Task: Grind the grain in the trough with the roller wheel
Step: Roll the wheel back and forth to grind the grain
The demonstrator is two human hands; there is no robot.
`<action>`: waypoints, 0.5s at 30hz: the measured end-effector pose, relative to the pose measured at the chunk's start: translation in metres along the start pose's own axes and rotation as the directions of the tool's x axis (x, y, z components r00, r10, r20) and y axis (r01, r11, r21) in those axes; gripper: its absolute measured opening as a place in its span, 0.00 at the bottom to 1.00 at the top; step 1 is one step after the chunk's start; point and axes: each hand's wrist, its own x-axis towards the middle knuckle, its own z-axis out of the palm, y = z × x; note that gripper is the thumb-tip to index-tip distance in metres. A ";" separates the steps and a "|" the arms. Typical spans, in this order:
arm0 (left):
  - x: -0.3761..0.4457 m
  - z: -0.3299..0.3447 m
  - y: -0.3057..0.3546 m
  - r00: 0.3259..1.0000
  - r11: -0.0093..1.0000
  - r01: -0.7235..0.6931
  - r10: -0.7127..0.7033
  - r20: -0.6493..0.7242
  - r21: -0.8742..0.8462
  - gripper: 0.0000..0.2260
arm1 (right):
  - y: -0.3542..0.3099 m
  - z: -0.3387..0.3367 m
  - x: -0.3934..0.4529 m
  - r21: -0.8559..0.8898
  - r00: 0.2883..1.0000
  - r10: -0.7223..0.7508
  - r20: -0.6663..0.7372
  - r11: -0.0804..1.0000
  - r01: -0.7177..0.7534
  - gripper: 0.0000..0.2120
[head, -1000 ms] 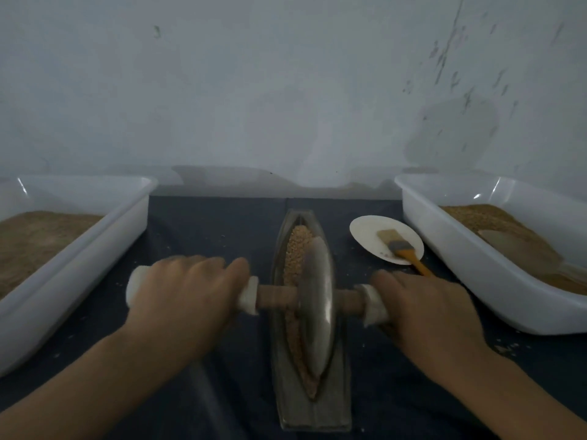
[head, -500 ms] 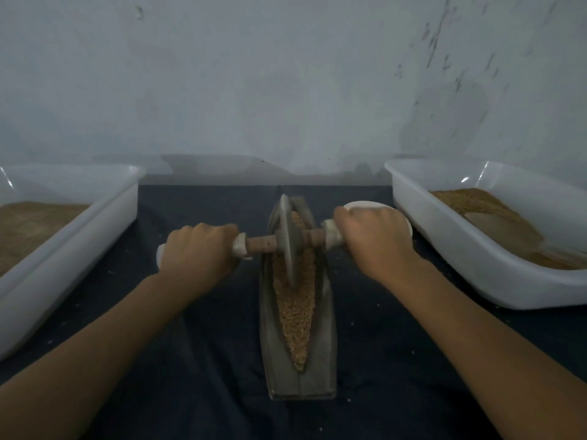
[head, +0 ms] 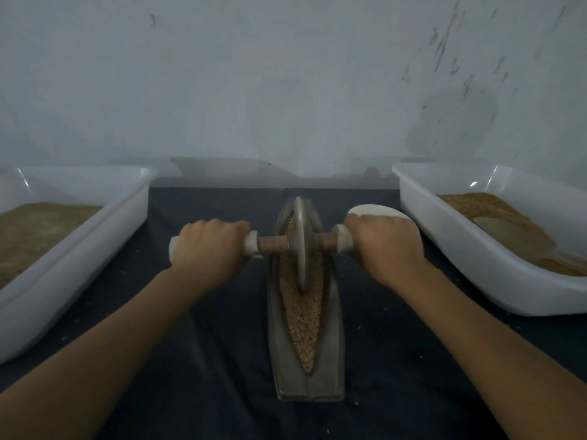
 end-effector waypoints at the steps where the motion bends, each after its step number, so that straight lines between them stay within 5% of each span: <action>1: 0.007 0.006 -0.001 1.000 0.999 0.026 -0.026 0.016 -0.041 0.11 | 0.000 0.003 0.010 -0.018 1.000 0.000 -0.007 1.000 0.000 0.12; 7: -0.018 -0.011 -0.002 0.996 0.999 -0.019 0.021 0.081 -0.032 0.10 | -0.007 -0.025 -0.013 -0.002 0.998 -0.055 -0.025 0.998 0.055 0.13; 12: -0.068 -0.056 -0.006 0.943 0.961 -0.276 0.276 -0.186 0.029 0.19 | -0.008 -0.049 -0.071 0.141 0.993 -0.066 -0.102 0.987 0.080 0.20; 15: -0.058 -0.054 -0.004 0.965 0.969 -0.240 0.245 -0.096 0.060 0.20 | -0.003 -0.040 -0.065 0.180 0.998 -0.052 -0.029 0.982 0.056 0.21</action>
